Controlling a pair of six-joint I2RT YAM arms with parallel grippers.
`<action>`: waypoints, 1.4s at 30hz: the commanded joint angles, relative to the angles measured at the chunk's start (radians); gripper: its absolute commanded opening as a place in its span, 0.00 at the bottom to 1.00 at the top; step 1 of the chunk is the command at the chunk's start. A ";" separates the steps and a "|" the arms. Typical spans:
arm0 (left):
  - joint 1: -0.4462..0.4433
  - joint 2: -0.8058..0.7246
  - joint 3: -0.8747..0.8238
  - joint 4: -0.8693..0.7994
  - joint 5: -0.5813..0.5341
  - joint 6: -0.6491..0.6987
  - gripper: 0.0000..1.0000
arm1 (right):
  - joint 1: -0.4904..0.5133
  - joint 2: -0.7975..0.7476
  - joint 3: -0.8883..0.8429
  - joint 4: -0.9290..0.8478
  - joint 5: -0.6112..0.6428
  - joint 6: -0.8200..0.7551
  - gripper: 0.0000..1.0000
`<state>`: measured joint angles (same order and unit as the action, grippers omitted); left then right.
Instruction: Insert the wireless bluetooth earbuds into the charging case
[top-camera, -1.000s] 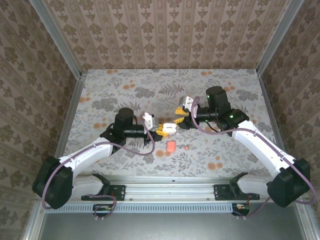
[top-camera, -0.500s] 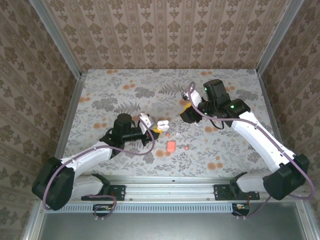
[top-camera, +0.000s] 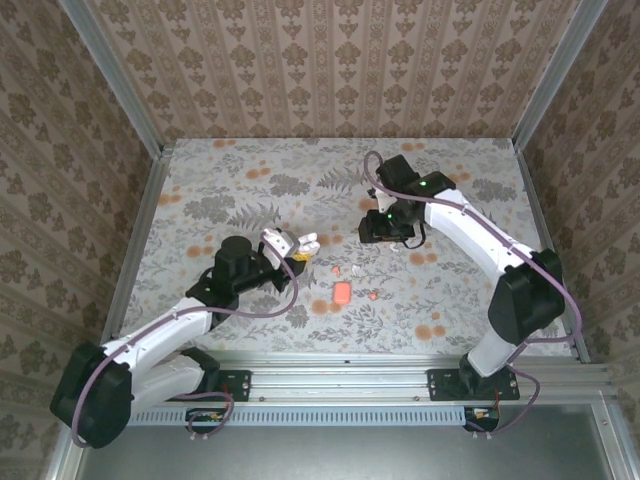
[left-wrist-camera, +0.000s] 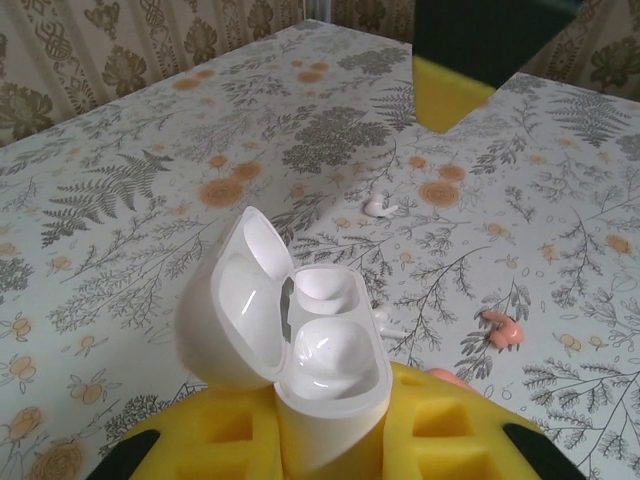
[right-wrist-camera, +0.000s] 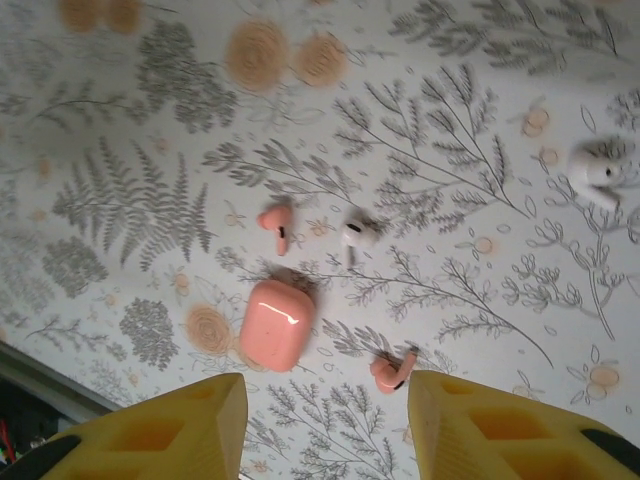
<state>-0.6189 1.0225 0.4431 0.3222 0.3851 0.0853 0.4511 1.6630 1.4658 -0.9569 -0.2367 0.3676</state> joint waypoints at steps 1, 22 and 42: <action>0.012 -0.018 -0.024 -0.017 -0.020 0.004 0.09 | 0.019 0.059 0.059 -0.077 0.050 0.111 0.49; 0.037 -0.015 -0.041 -0.027 -0.025 0.024 0.08 | 0.077 0.440 0.218 -0.140 0.039 0.108 0.49; 0.056 -0.013 -0.038 -0.021 -0.006 0.012 0.08 | 0.082 0.519 0.192 -0.085 0.007 0.119 0.41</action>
<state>-0.5728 1.0187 0.4118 0.2913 0.3660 0.0902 0.5266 2.1685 1.6627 -1.0451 -0.2165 0.4713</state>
